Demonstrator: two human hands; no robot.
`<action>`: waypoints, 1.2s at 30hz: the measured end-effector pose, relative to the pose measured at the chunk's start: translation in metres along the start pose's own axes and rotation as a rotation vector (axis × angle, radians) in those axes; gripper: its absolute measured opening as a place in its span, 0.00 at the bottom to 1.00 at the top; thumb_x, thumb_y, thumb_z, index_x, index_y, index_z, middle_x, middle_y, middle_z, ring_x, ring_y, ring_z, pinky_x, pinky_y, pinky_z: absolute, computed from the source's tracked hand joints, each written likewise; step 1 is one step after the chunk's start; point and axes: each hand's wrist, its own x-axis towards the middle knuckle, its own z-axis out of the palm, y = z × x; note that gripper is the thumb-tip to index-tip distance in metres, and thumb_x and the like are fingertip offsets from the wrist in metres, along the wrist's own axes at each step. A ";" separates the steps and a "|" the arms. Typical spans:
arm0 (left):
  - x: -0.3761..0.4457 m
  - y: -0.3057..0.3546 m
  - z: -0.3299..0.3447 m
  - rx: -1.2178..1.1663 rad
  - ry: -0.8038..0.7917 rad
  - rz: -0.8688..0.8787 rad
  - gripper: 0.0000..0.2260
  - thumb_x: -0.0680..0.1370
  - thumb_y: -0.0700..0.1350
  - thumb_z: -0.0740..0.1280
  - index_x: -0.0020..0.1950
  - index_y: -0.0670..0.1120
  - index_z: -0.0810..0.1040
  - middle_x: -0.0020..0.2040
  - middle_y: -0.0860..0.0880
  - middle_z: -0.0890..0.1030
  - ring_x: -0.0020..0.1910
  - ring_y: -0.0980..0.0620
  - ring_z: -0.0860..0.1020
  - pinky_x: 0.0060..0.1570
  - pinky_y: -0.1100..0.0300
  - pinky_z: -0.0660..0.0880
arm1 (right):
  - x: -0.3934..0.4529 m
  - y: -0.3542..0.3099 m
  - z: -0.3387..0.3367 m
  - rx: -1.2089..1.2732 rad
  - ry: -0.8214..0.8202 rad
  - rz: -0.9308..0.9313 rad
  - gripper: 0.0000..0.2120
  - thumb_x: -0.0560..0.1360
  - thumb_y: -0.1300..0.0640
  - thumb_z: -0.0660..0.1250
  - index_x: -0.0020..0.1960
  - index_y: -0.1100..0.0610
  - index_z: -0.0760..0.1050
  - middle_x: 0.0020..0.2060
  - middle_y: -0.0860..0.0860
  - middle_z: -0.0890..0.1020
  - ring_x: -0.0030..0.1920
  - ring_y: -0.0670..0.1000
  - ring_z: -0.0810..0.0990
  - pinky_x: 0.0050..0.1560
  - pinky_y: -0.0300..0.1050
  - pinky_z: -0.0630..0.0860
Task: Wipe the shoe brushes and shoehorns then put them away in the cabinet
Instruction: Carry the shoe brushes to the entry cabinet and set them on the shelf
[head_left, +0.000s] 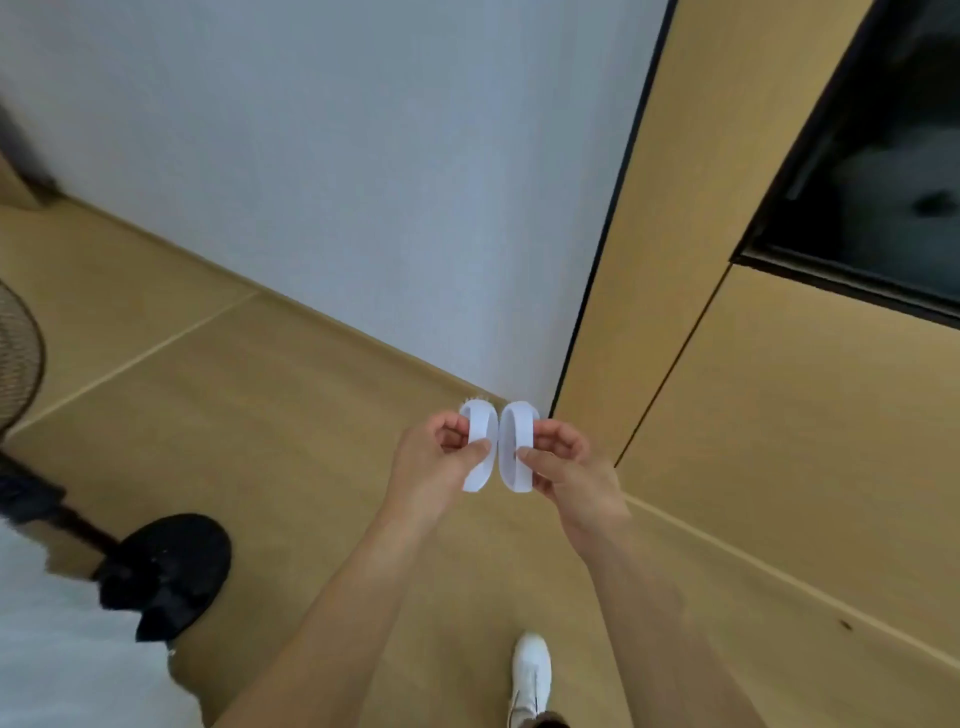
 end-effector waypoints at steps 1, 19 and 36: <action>0.014 -0.001 -0.008 -0.009 0.031 -0.006 0.04 0.72 0.38 0.73 0.45 0.44 0.80 0.41 0.43 0.83 0.39 0.48 0.81 0.43 0.47 0.80 | 0.018 -0.001 0.012 0.003 -0.038 0.002 0.11 0.74 0.69 0.70 0.54 0.58 0.81 0.45 0.52 0.86 0.46 0.53 0.82 0.51 0.53 0.77; 0.296 0.038 -0.127 -0.138 0.560 -0.154 0.06 0.74 0.39 0.70 0.51 0.43 0.79 0.50 0.39 0.82 0.51 0.39 0.81 0.52 0.40 0.78 | 0.347 -0.065 0.217 -0.106 -0.604 0.130 0.15 0.76 0.67 0.68 0.62 0.60 0.77 0.58 0.59 0.83 0.60 0.61 0.81 0.65 0.65 0.74; 0.565 0.018 -0.316 -0.207 0.531 -0.148 0.06 0.73 0.36 0.68 0.49 0.42 0.79 0.43 0.45 0.81 0.44 0.47 0.81 0.50 0.41 0.79 | 0.573 -0.086 0.457 -0.175 -0.606 0.052 0.12 0.76 0.66 0.69 0.56 0.56 0.82 0.49 0.53 0.87 0.52 0.55 0.85 0.58 0.61 0.80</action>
